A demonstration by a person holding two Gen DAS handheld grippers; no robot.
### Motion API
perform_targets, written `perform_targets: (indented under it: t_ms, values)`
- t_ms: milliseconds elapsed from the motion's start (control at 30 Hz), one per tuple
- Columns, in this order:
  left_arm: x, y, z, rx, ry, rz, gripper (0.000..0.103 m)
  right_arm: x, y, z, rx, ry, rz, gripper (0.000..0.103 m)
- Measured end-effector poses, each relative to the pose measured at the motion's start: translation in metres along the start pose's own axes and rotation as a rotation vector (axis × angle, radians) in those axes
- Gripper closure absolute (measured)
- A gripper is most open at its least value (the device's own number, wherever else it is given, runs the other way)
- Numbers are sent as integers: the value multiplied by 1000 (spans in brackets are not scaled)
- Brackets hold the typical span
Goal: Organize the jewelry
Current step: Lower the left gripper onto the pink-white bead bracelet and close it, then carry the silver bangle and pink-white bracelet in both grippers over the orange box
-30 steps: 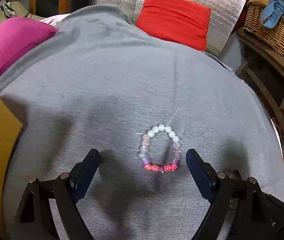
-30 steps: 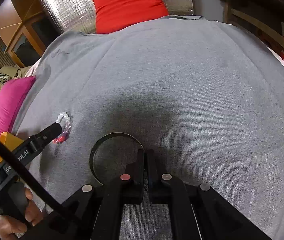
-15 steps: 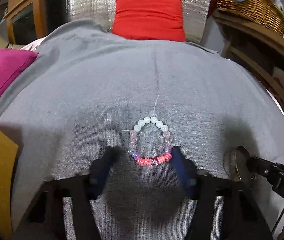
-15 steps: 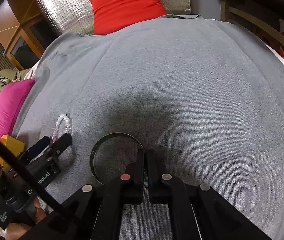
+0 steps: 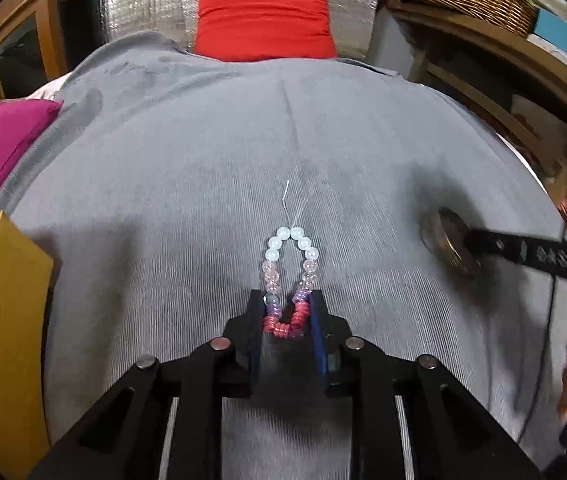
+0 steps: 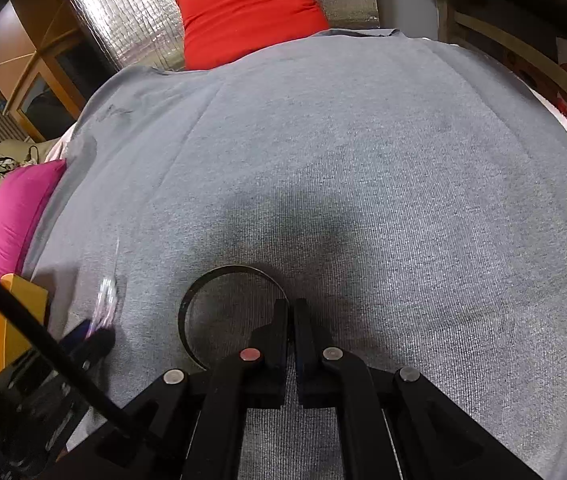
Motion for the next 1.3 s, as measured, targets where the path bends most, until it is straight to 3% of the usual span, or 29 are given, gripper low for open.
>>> perform_targets:
  t_ms: [200,300,333,367,433,467,600,700,833,900,1033,1133,1300]
  values:
    - [5,1,-6,32,23,19,81,0,-3,0,-26,7,2,98]
    - [4,-1,-8,47,34,30,57,0,-3,-2,-67,22,4,93]
    - [3,-1,-8,44,28,34,45,0,-4,-4,-84,23,6,84]
    - [2,0,-10,35,13,41,41,-1,-3,-6,-109,21,5,77]
    - [0,-1,-10,27,-3,64,41,-2,-1,-12,-122,-4,-9,42]
    - [-1,-2,-8,29,-3,73,41,-4,1,-16,-116,-28,-28,38]
    - [-3,0,5,24,10,68,41,-4,21,-18,-126,-43,-124,36]
    - [-8,0,7,47,-2,56,41,0,35,-11,-110,-18,-194,27]
    - [-8,-1,7,64,-11,59,41,7,46,-3,-64,0,-286,23]
    - [-8,-3,7,71,-21,72,46,8,47,-1,-27,-14,-320,23]
    - [-10,-5,6,93,-29,76,71,7,45,2,2,-56,-323,24]
    - [-11,-7,7,114,-28,70,83,6,44,4,38,-85,-343,35]
    - [-13,-9,6,135,-28,55,93,4,43,2,33,-100,-327,38]
Point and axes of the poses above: each gripper's, at about its wrist camera, not at the fingertips, and z roughly the way its jaws point, y to its left, x to its underside, the point moved 8 cm from there along z, roughly the way its jaws point, and after that the axes turned 9 degrees about -z, right-handed, at the moved point
